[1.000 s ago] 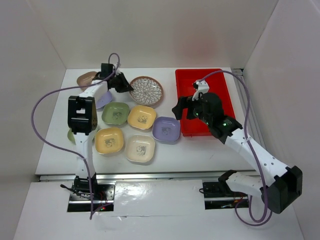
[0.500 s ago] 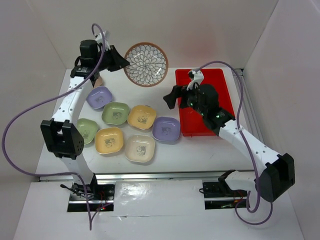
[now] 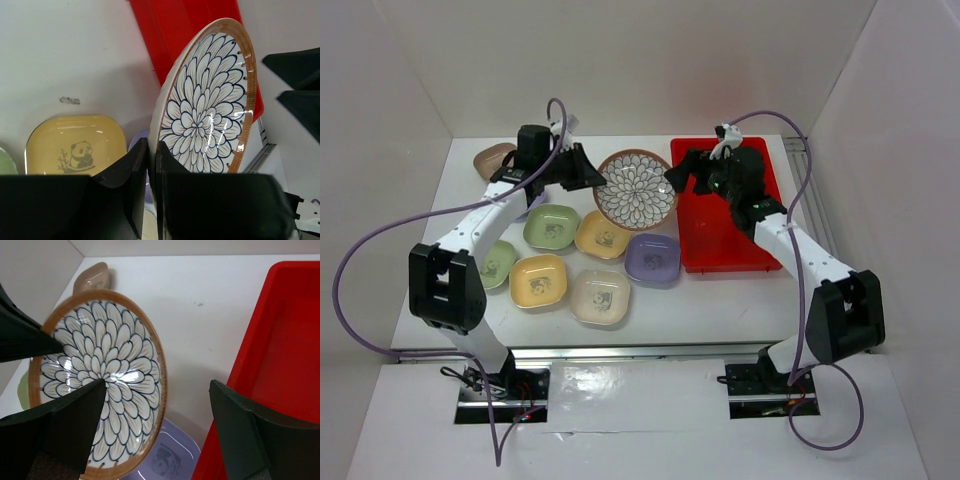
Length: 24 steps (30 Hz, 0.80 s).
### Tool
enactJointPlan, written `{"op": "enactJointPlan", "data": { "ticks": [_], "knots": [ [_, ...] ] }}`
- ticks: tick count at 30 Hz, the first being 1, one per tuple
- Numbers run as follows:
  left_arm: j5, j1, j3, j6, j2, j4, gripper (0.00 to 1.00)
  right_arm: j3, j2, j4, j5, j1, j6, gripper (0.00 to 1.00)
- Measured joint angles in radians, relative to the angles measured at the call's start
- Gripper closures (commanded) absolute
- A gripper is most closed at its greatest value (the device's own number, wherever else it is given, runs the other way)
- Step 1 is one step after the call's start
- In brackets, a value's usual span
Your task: Place the plates into the plastic bin on the countertop
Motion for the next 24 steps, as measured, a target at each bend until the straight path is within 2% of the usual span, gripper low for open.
{"op": "enactJointPlan", "data": {
  "ticks": [3, 6, 10, 11, 12, 13, 14, 15, 16, 17, 24],
  "knots": [
    [0.004, -0.014, -0.001, -0.015, -0.019, 0.035, 1.00, -0.017, 0.018, 0.002, -0.026, -0.011, 0.013, 0.11],
    [0.021, -0.025, -0.001, -0.035, -0.043, 0.083, 1.00, -0.034, 0.029, 0.036, -0.071, -0.019, 0.028, 0.20],
    [0.034, -0.036, -0.001, -0.055, -0.053, 0.130, 1.00, -0.050, 0.035, 0.086, -0.155, -0.029, 0.063, 0.72],
    [0.030, -0.038, -0.002, -0.058, -0.052, 0.130, 1.00, -0.051, 0.039, 0.106, -0.180, -0.032, 0.074, 0.82],
    [0.023, -0.039, -0.003, -0.056, -0.052, 0.129, 1.00, -0.053, 0.044, 0.122, -0.203, -0.039, 0.094, 0.99],
    [0.034, -0.035, -0.003, -0.052, -0.052, 0.124, 1.00, -0.054, 0.050, 0.140, -0.214, -0.052, 0.149, 1.00],
    [0.032, -0.040, -0.004, -0.047, -0.051, 0.127, 0.83, -0.053, 0.061, 0.166, -0.227, -0.060, 0.168, 1.00],
    [0.027, -0.047, -0.004, -0.039, -0.050, 0.137, 0.53, -0.053, 0.066, 0.169, -0.241, -0.071, 0.182, 1.00],
    [0.015, -0.056, -0.004, -0.028, -0.050, 0.134, 0.10, -0.054, 0.073, 0.167, -0.257, -0.080, 0.198, 1.00],
    [0.027, -0.059, -0.002, -0.041, -0.050, 0.134, 0.00, -0.054, 0.077, 0.168, -0.270, -0.084, 0.195, 1.00],
    [0.006, -0.078, 0.005, -0.065, -0.102, 0.130, 0.00, -0.081, 0.090, 0.068, -0.227, -0.134, 0.162, 1.00]
  ]
}}
